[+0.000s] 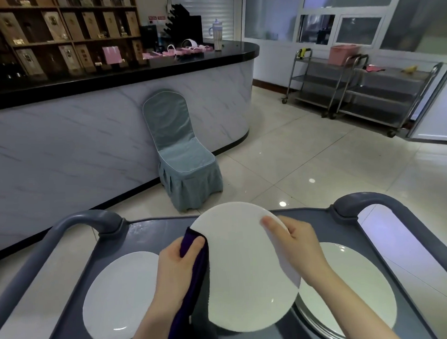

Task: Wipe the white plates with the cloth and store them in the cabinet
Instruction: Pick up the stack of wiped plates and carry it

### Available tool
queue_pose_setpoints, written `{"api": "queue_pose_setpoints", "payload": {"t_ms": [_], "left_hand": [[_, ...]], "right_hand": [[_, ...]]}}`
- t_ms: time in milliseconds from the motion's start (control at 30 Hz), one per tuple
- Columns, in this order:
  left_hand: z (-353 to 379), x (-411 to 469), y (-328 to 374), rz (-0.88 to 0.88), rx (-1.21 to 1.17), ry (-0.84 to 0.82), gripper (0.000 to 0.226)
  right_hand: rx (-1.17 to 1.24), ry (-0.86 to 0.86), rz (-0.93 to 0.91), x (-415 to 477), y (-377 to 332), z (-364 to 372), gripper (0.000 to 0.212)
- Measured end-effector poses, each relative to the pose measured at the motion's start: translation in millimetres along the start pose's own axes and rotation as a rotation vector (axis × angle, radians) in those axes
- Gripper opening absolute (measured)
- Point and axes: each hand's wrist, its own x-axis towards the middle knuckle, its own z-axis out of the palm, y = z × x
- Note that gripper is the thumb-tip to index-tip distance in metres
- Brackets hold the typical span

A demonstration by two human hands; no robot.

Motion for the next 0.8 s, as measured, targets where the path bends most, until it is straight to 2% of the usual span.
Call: {"api": "queue_pose_setpoints", "payload": {"t_ms": [133, 200, 233, 300, 367, 500, 567, 633, 700, 800], "left_hand": [[-3, 11, 13, 0.183, 0.240, -0.288, 0.017], [0, 13, 13, 0.181, 0.272, -0.358, 0.012], [1, 13, 11, 0.160, 0.246, -0.333, 0.011], [1, 10, 6, 0.080, 0.114, -0.197, 0.011], [8, 4, 0, -0.076, -0.127, -0.018, 0.016], [37, -10, -7, -0.364, -0.506, 0.288, 0.020], [42, -11, -11, -0.417, -0.549, 0.327, 0.020], [35, -5, -13, -0.406, -0.529, 0.323, 0.024], [23, 2, -15, -0.342, -0.436, 0.306, 0.029], [10, 9, -10, -0.117, -0.156, 0.155, 0.028]], "right_hand": [[-0.198, -0.294, -0.169, 3, -15, 5, 0.052], [-0.255, -0.340, -0.209, 4, -19, 6, 0.054], [-0.254, -0.317, -0.210, 6, -20, 4, 0.054], [-0.196, -0.201, -0.162, 11, -20, -4, 0.054], [-0.054, 0.000, -0.059, 13, -17, -3, 0.055], [0.472, 0.483, 0.253, -12, -17, 42, 0.056], [0.529, 0.533, 0.327, -23, -10, 56, 0.049], [0.431, 0.404, 0.333, -23, 1, 53, 0.040], [0.305, 0.230, 0.249, -12, 12, 35, 0.030], [0.090, -0.062, 0.057, 15, 3, 1, 0.004]]}}
